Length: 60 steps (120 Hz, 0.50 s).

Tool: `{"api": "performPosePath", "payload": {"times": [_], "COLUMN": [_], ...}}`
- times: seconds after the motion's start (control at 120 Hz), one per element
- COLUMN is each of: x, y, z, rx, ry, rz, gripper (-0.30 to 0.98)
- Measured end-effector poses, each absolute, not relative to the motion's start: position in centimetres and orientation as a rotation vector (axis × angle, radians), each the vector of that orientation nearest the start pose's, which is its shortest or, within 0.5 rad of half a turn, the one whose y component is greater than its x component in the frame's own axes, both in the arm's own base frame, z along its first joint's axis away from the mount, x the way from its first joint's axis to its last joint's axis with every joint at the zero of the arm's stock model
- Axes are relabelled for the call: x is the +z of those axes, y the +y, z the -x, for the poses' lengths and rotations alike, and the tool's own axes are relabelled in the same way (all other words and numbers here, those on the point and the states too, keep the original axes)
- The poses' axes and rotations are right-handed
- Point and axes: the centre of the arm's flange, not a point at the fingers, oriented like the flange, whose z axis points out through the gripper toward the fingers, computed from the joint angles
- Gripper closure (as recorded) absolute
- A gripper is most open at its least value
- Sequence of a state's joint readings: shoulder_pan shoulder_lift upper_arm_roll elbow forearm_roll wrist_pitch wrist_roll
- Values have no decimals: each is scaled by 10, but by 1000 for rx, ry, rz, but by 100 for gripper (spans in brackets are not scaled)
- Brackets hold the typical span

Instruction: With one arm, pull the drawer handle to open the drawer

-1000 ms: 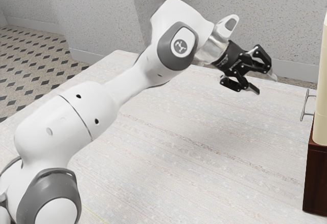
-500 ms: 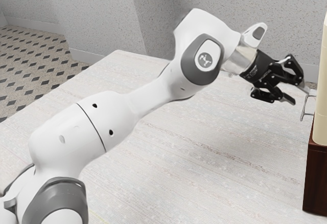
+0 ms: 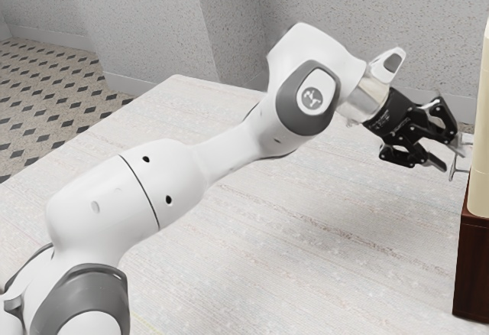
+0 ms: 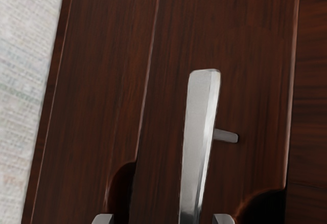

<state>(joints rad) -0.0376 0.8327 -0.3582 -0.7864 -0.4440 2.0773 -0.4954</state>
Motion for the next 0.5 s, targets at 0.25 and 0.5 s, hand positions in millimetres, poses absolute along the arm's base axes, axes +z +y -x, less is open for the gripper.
{"api": "performPosePath", "payload": {"times": [0.25, 0.5], "x": [514, 518], "y": [-197, -189], "z": [-773, -773], "rx": [197, 208], "ry": [472, 482], "rz": [-2286, -2312], "gripper": [53, 57]}}
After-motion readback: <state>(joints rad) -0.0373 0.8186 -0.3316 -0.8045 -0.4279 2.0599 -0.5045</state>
